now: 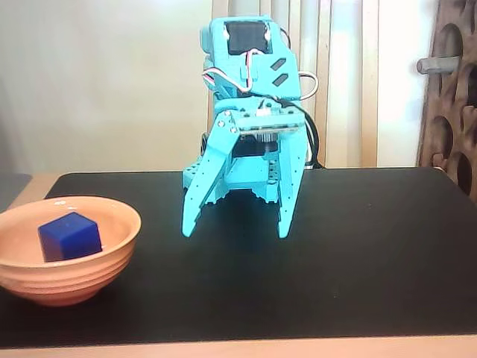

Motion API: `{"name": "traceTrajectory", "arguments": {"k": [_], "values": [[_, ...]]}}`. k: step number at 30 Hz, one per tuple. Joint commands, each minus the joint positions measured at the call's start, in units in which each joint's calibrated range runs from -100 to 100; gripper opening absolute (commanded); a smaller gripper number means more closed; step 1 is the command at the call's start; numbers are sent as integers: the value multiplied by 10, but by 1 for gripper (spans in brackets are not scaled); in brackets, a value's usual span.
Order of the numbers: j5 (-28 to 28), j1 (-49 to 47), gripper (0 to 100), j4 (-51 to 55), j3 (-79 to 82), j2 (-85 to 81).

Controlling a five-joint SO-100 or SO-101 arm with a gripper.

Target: Place the blue cube in the orange bowl.

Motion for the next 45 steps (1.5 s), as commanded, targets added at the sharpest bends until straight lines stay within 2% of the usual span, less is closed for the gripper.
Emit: {"name": "traceTrajectory", "arguments": {"k": [1, 11, 16, 23, 26, 30, 38, 45], "values": [[-4, 0, 35, 33, 5, -25], [-3, -4, 35, 167, 5, -67], [-1, -4, 35, 204, 5, -66], [2, -4, 34, 205, 5, -67], [2, -3, 27, 205, 5, -67], [3, -3, 24, 205, 5, -67], [2, -3, 6, 206, 5, -67], [2, 1, 2, 206, 5, -67]]}}
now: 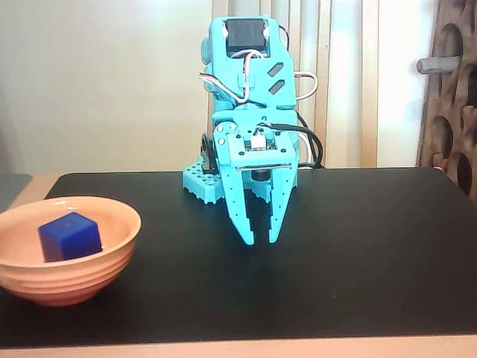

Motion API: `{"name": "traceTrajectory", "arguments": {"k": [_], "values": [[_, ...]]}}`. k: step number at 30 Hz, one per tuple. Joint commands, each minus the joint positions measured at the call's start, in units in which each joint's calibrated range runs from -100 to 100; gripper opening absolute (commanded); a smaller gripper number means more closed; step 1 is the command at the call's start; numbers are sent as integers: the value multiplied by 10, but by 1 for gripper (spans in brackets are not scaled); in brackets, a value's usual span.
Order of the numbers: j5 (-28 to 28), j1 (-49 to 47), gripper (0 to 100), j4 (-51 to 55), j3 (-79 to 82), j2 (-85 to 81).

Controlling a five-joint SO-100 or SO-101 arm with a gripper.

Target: Place the blue cube in the orange bowl.

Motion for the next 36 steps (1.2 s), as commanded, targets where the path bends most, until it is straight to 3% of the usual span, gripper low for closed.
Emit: {"name": "traceTrajectory", "arguments": {"k": [1, 36], "values": [[2, -5, 0, 7, 5, -12], [1, -7, 0, 7, 5, -11]]}}
